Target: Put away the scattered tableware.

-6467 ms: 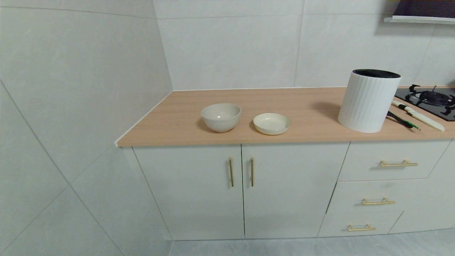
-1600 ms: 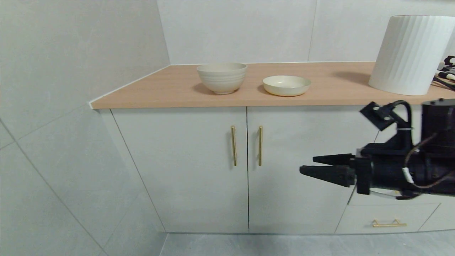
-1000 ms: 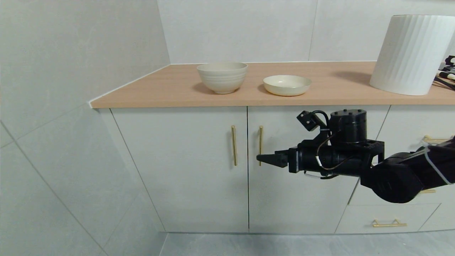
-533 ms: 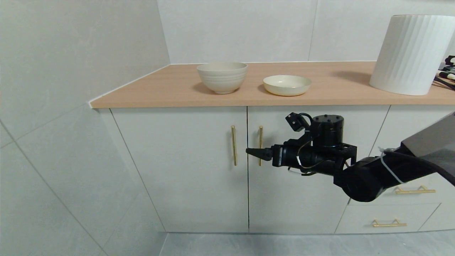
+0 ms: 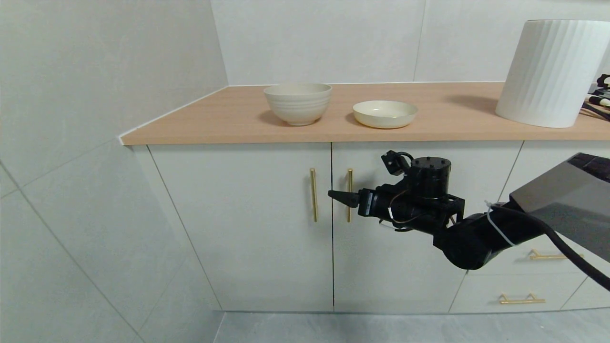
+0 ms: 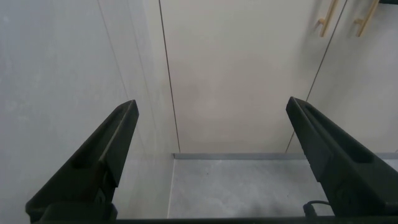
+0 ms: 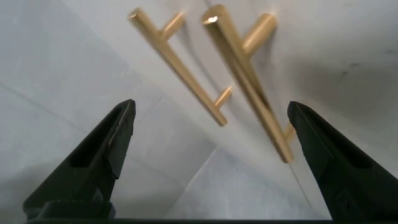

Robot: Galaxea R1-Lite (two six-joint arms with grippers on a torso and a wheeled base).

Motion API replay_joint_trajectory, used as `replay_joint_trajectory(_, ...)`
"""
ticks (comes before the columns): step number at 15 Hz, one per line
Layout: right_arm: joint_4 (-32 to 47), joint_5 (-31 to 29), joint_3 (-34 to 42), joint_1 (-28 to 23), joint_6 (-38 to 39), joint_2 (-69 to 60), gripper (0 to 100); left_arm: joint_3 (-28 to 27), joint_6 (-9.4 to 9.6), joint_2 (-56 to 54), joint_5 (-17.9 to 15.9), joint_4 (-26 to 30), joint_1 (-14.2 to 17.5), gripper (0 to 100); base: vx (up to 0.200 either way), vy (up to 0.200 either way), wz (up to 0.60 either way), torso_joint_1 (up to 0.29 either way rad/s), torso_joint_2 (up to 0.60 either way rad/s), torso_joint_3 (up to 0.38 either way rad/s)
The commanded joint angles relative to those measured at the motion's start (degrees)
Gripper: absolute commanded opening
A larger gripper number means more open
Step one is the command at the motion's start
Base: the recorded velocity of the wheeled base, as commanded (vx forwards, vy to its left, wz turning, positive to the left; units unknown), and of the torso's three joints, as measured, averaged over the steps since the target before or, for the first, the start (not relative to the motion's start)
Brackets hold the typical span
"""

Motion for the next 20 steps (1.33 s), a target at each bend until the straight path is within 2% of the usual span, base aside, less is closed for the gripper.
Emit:
replay_joint_trajectory(1,-0.95,-1.20,-0.98,0.28,0.07,1.58,100,0.01,0.00,0.00,-0.02,-0.01,0.01,100,0.000,0.000,0.00,0.000,0.00,0.000)
replay_joint_trajectory(16,-2.70,-1.46,-1.77,2.39,4.55,2.63,100,0.01,-0.09,0.00,-0.02,-0.01,0.01,100,0.000,0.000,0.00,0.000,0.00,0.000)
replay_joint_trajectory(20,-2.70,1.79,1.66,3.18,5.34,0.00,100,0.01,-0.09,0.00,-0.02,-0.01,0.01,100,0.000,0.000,0.00,0.000,0.00,0.000)
